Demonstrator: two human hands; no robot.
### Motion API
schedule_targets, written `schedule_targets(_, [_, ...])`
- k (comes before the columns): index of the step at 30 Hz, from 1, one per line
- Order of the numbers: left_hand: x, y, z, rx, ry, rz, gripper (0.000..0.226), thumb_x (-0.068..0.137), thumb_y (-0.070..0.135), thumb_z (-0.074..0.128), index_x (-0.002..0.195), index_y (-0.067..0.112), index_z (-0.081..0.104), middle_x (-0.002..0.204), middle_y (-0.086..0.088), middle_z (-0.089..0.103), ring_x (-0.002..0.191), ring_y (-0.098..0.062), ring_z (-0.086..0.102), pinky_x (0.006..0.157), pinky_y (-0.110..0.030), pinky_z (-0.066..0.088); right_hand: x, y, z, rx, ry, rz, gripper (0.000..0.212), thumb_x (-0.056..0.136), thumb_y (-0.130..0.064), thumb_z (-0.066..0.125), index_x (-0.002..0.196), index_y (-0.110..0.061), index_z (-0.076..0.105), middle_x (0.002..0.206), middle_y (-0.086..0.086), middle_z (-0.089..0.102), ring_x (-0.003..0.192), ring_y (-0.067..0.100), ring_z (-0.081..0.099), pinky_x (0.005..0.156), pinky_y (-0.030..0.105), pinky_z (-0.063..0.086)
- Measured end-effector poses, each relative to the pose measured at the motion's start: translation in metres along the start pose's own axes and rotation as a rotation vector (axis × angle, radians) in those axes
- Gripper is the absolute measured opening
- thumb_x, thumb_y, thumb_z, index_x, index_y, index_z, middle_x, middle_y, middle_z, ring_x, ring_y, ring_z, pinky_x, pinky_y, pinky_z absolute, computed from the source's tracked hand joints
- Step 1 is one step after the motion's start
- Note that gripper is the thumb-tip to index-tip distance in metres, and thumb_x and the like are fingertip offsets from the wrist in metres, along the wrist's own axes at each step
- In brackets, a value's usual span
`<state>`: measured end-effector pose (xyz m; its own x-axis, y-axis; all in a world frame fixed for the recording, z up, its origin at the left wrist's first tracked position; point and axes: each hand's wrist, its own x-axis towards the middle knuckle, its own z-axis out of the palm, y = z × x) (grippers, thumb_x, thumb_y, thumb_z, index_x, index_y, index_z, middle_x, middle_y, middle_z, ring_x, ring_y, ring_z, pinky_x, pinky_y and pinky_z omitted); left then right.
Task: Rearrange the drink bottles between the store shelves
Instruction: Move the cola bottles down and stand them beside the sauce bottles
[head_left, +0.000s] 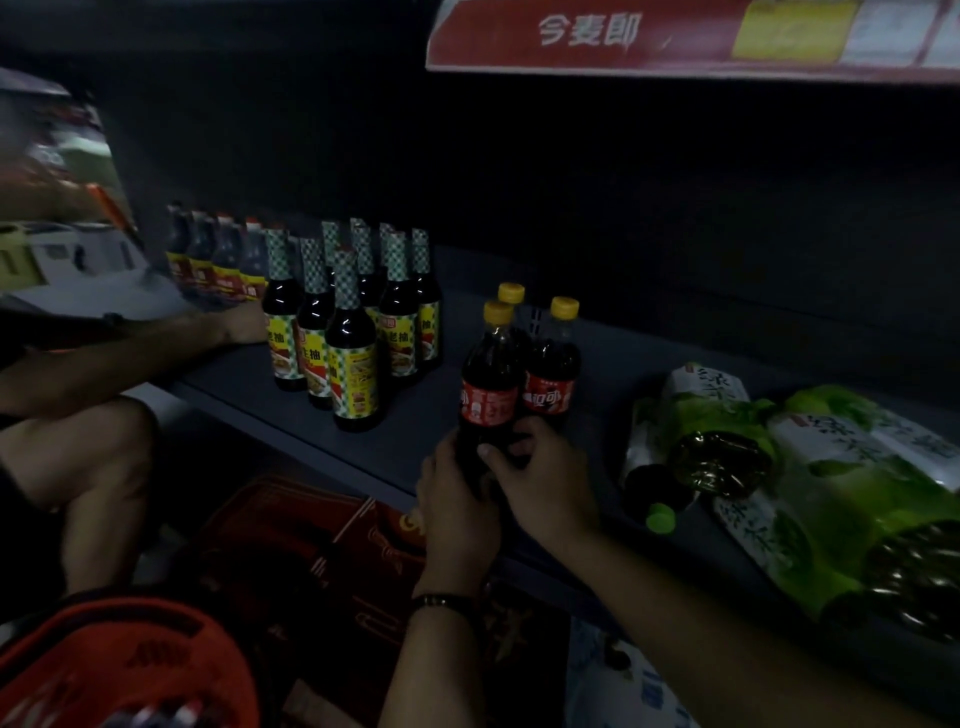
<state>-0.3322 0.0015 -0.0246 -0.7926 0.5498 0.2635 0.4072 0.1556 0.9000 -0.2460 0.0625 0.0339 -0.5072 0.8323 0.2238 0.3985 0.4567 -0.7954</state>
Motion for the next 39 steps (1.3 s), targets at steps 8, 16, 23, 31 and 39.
schedule_targets(8, [-0.004,0.011,0.0,-0.022,0.168,-0.12,0.053,0.092,0.023,0.081,0.136,0.018,0.053,0.127,-0.01,0.055,0.108,-0.025,0.054,0.092,-0.041,0.05,0.003,0.003,0.003,0.016,-0.067,-0.032,0.029,0.104,-0.033,0.064,0.131,-0.023,0.069,0.129,-0.006,0.074,0.117,0.011,0.069,0.081,0.011,0.047])
schedule_targets(16, [-0.003,0.007,0.0,-0.077,0.202,-0.08,0.042,0.092,0.024,0.082,0.126,0.019,0.057,0.118,-0.002,0.06,0.101,-0.015,0.054,0.089,-0.037,0.05,0.006,0.007,0.006,0.037,-0.056,-0.009,0.026,0.102,-0.033,0.068,0.124,-0.022,0.073,0.117,-0.002,0.079,0.107,0.011,0.073,0.081,0.014,0.05])
schedule_targets(23, [-0.004,0.017,-0.007,-0.009,0.136,-0.091,0.05,0.09,0.016,0.083,0.131,0.009,0.055,0.128,-0.015,0.06,0.114,-0.032,0.06,0.094,-0.041,0.049,0.002,0.005,-0.01,-0.053,-0.13,0.01,0.037,0.104,-0.038,0.063,0.135,-0.017,0.068,0.121,0.0,0.076,0.112,0.016,0.071,0.082,0.021,0.049])
schedule_targets(31, [-0.05,0.069,-0.047,0.14,-0.069,-0.106,0.015,0.097,0.008,0.066,0.097,0.019,0.056,0.114,-0.011,0.063,0.099,-0.031,0.06,0.078,-0.032,0.04,-0.063,-0.031,-0.134,-0.215,-0.11,-0.144,0.01,0.1,-0.032,0.07,0.105,-0.025,0.075,0.088,-0.016,0.072,0.083,0.0,0.068,0.068,0.014,0.049])
schedule_targets(39, [-0.171,0.214,-0.064,0.219,-0.286,0.362,0.012,0.098,0.029,0.067,0.088,0.036,0.067,0.084,0.013,0.071,0.075,-0.004,0.068,0.065,-0.029,0.058,-0.17,-0.095,-0.306,-0.503,0.018,-0.255,0.006,0.098,-0.036,0.068,0.095,-0.032,0.071,0.086,-0.017,0.07,0.083,0.001,0.067,0.07,0.015,0.052])
